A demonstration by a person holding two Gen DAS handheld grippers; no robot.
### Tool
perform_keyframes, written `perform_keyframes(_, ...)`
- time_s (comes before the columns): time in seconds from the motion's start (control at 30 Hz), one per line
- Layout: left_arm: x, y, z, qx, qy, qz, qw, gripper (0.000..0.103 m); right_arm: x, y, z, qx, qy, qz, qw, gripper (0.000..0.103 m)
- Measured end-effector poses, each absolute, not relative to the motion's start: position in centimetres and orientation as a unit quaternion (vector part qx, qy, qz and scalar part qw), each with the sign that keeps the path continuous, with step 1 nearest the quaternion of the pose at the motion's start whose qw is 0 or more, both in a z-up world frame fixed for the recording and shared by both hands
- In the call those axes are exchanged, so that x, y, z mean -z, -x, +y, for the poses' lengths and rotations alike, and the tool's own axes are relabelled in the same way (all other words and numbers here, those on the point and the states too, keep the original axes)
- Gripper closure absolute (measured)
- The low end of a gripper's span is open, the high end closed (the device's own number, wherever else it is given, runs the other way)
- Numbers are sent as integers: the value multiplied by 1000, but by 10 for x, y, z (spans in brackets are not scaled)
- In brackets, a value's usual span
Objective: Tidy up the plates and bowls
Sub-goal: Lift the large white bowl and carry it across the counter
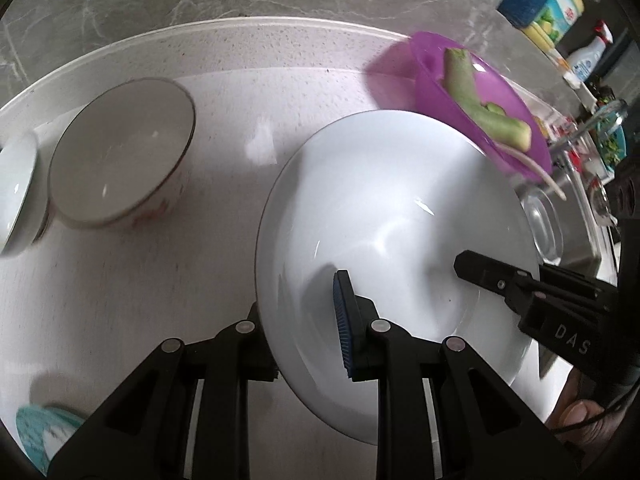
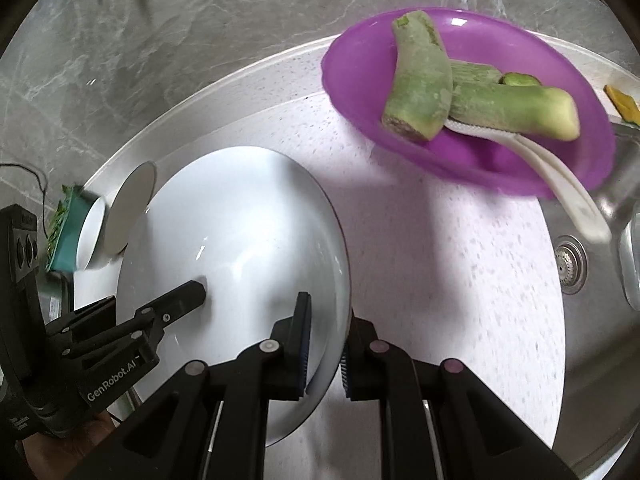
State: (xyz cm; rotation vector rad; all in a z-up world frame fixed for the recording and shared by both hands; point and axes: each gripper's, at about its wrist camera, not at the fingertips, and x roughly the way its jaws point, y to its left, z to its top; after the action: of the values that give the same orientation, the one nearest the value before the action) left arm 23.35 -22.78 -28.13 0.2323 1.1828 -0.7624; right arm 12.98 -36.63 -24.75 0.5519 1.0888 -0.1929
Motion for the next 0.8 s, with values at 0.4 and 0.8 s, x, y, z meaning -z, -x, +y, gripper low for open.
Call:
perform_keyframes(0.4,298,-167,-177,365,-128,564,730,83,258,-77,-321,77,-263,538,797,88)
perform_keyframes(0.8,313,-135,-174,390,-159,565,709,83,269,-45,-314,87,-277,548,785,88)
